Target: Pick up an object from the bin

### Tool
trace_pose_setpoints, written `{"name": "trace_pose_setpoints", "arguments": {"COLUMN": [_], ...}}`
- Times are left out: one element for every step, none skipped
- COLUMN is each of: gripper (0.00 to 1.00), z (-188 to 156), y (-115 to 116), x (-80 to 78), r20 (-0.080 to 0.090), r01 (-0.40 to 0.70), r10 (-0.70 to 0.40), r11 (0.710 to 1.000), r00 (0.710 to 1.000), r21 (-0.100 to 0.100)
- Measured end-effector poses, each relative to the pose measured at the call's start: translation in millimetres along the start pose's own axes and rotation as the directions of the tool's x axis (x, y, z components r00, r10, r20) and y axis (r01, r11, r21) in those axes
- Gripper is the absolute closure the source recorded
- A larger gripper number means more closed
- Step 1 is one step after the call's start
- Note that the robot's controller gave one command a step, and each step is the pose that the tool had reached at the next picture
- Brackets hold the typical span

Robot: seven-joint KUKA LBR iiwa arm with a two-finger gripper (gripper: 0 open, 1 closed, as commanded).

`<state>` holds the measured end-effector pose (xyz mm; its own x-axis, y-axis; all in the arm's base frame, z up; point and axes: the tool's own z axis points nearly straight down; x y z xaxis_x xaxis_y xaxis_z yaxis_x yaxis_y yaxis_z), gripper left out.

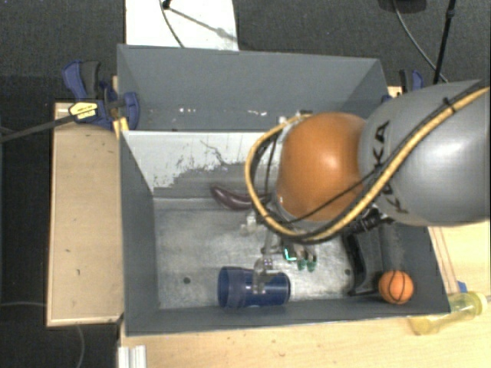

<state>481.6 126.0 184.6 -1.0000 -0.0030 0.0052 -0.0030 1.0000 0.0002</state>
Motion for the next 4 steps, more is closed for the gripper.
{"name": "trace_pose_setpoints", "arguments": {"gripper": [0.0,0.0,0.0,1.0], "z": [-3,36,85,106], "y": [-1,-6,-7,-7], "x": [-1.9,-2.0,-2.7,-8.9], "r20": [0.007,0.012,0.009,0.005], "r01": [-0.004,0.086,0.344,0.247], "r10": [0.004,-0.086,-0.344,-0.247], "r11": [1.0,0.996,0.939,0.969], "r00": [1.0,0.996,0.939,0.969], "r21": [-0.001,-0.001,0.002,0.004]}}
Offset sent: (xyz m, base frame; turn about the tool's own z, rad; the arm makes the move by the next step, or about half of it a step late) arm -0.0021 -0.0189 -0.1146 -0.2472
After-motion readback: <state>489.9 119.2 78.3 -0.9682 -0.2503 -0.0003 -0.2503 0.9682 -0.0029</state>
